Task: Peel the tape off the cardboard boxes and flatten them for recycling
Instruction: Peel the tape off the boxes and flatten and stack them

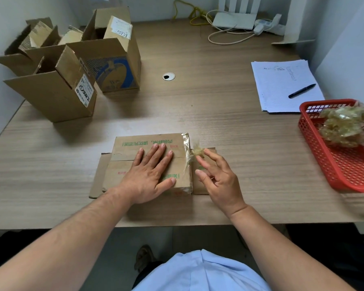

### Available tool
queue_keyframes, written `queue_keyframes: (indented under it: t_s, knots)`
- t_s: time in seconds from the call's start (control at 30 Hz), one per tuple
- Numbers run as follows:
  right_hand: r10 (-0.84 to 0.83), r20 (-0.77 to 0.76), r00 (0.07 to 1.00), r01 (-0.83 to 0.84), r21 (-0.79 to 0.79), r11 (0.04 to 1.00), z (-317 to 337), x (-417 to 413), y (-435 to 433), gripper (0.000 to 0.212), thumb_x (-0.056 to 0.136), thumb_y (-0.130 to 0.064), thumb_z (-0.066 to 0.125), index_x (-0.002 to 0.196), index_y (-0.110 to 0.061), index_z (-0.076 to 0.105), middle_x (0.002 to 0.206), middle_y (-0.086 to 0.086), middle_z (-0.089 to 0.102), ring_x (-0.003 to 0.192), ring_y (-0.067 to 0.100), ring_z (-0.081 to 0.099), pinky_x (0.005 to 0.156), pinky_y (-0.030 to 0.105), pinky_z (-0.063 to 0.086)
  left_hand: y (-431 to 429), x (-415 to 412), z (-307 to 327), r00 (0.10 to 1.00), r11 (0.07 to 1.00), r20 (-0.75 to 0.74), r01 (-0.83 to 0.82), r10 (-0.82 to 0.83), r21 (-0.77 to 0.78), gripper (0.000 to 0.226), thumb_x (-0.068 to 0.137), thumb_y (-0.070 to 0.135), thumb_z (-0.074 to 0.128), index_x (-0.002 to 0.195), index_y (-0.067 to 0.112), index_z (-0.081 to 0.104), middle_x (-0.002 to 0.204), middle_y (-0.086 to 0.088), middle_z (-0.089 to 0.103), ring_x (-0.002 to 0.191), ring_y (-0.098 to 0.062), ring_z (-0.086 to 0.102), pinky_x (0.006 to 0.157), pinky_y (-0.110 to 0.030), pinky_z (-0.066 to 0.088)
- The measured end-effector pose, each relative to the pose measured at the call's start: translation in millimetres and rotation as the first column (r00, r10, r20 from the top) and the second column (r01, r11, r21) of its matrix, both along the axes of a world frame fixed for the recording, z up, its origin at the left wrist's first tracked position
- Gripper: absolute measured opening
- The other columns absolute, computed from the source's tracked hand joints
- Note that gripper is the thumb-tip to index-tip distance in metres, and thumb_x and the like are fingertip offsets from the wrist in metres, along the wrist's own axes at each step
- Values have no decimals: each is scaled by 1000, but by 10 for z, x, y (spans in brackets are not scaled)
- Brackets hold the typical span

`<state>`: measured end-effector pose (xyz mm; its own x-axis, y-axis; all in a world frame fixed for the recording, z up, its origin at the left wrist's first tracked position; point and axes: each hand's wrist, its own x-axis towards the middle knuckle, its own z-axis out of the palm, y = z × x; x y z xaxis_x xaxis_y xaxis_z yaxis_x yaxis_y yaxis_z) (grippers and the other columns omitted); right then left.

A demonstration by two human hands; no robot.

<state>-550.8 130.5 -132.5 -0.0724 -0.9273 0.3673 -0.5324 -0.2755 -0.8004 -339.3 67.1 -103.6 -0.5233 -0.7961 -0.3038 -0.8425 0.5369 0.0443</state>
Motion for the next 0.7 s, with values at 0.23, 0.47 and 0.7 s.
queue_keyframes:
  t_s: [0.23,0.47,0.7]
  knots:
    - [-83,-67,994,75,-113,991,-30,-52,221,45,80,-40,67,113,-11,64,134,3,42,67,7,59,57,13,53,9,0,-12,1000,1000,3,-2,3,-18,83,70,74,-9,140,34,-30,149,7,-35,139,-11,-34,116,-39,-21]
    - [-5,-313,950,-42,-145,988,-63,54,287,31,76,-33,70,99,-24,52,106,6,52,61,8,53,50,18,53,14,6,-3,1000,1000,-19,-5,5,-11,84,70,76,-8,141,36,-28,151,6,-33,140,-11,-33,116,-39,-21]
    - [58,-493,868,-160,-169,972,-40,74,214,26,73,-26,76,90,-15,59,96,6,54,66,11,55,51,18,50,16,11,10,1000,1000,-13,-3,3,-3,85,70,76,-8,142,36,-28,152,6,-34,140,-11,-34,115,-38,-22]
